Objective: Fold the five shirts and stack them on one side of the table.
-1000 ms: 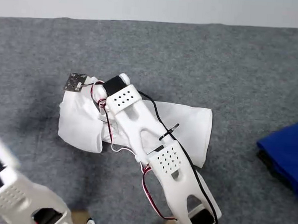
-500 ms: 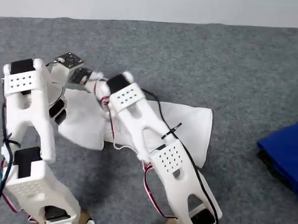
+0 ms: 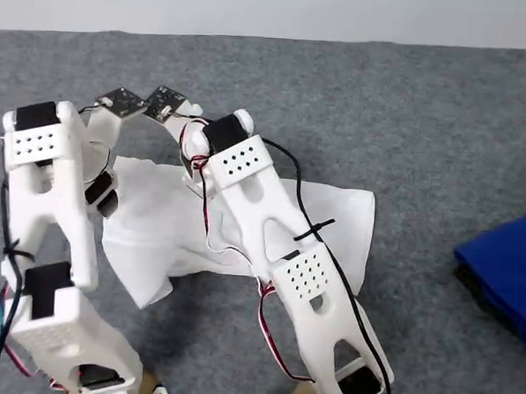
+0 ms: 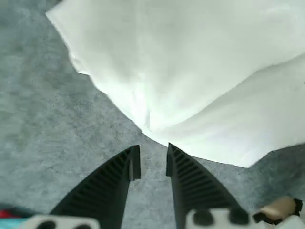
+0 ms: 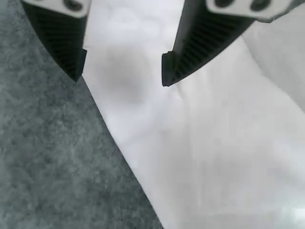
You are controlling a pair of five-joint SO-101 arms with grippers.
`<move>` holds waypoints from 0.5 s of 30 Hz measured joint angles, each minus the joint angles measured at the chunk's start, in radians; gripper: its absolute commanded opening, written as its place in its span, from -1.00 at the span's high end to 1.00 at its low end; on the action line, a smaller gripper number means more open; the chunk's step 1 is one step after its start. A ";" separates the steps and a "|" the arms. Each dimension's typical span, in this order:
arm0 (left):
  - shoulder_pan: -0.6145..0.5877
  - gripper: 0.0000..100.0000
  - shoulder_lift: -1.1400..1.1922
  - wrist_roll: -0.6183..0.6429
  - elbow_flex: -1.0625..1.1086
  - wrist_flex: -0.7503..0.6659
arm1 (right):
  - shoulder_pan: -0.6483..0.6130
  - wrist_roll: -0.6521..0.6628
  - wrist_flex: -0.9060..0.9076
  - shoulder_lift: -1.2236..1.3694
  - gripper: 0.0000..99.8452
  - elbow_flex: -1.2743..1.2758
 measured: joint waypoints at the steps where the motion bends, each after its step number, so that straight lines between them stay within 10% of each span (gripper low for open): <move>1: 0.002 0.78 -0.025 0.000 0.000 0.000 | 0.005 -0.005 0.002 0.000 0.46 0.000; 15: 0.018 0.78 -0.417 -0.224 0.413 0.000 | 0.230 -0.038 0.008 -0.201 0.46 0.000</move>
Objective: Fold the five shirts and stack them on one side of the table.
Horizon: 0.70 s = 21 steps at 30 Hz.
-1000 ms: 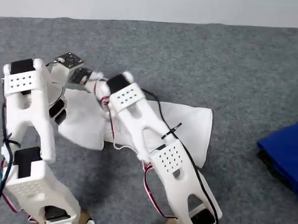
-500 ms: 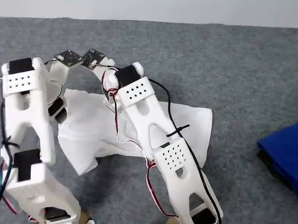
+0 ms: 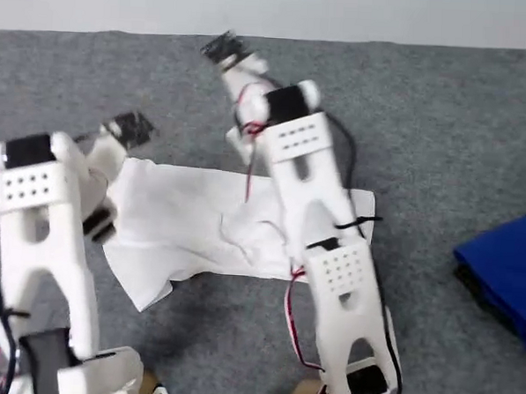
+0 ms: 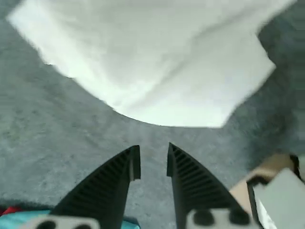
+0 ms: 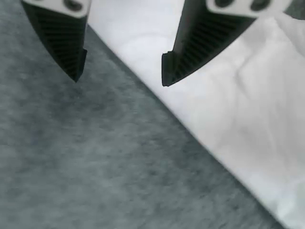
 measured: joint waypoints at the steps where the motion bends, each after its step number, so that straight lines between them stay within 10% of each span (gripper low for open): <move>1: 0.002 0.78 -0.025 -0.037 0.048 0.000 | 0.021 0.000 0.000 -0.028 0.46 0.003; 21: 0.083 0.62 -0.097 -0.351 0.483 -0.247 | 0.506 -0.029 0.000 -0.827 0.46 0.809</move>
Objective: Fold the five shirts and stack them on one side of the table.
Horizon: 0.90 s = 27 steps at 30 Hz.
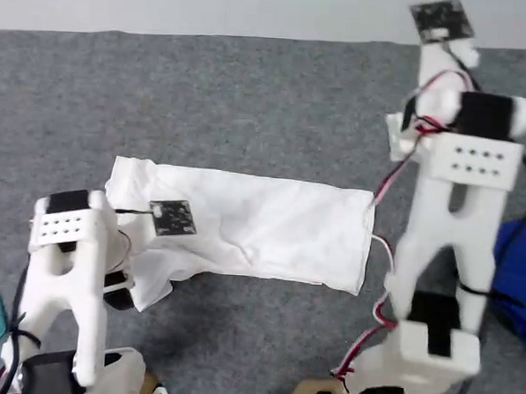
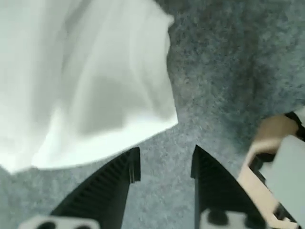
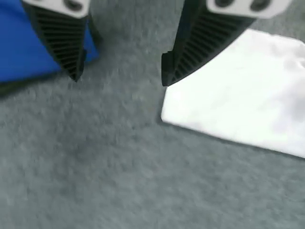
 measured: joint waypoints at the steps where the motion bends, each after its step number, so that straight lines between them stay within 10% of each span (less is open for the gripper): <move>1: 0.018 0.62 0.000 -0.002 0.012 -0.021 | 0.009 0.000 0.000 -0.021 0.46 0.032; 27: 0.087 0.89 0.049 -0.003 0.189 -0.250 | 0.071 0.000 0.000 -0.284 0.46 0.144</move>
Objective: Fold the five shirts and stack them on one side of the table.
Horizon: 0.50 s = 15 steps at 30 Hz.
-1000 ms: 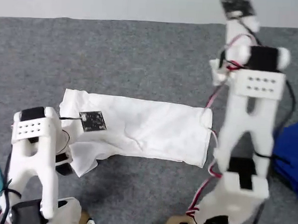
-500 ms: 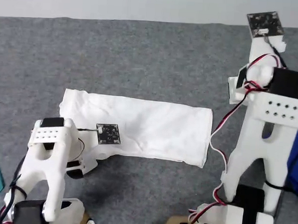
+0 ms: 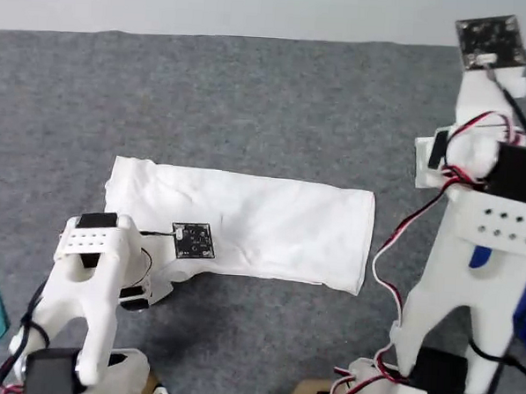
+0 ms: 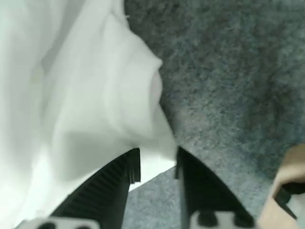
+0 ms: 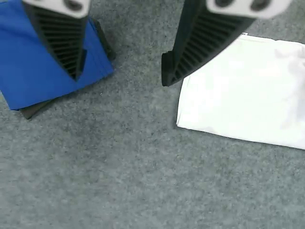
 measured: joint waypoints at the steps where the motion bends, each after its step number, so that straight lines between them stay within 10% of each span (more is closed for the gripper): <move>1: 0.006 0.93 0.025 0.000 -0.006 0.002 | 0.000 0.000 0.000 -0.003 0.46 0.000; 15: 0.006 1.00 0.152 0.000 -0.313 0.229 | -0.002 0.000 0.000 -0.023 0.47 0.000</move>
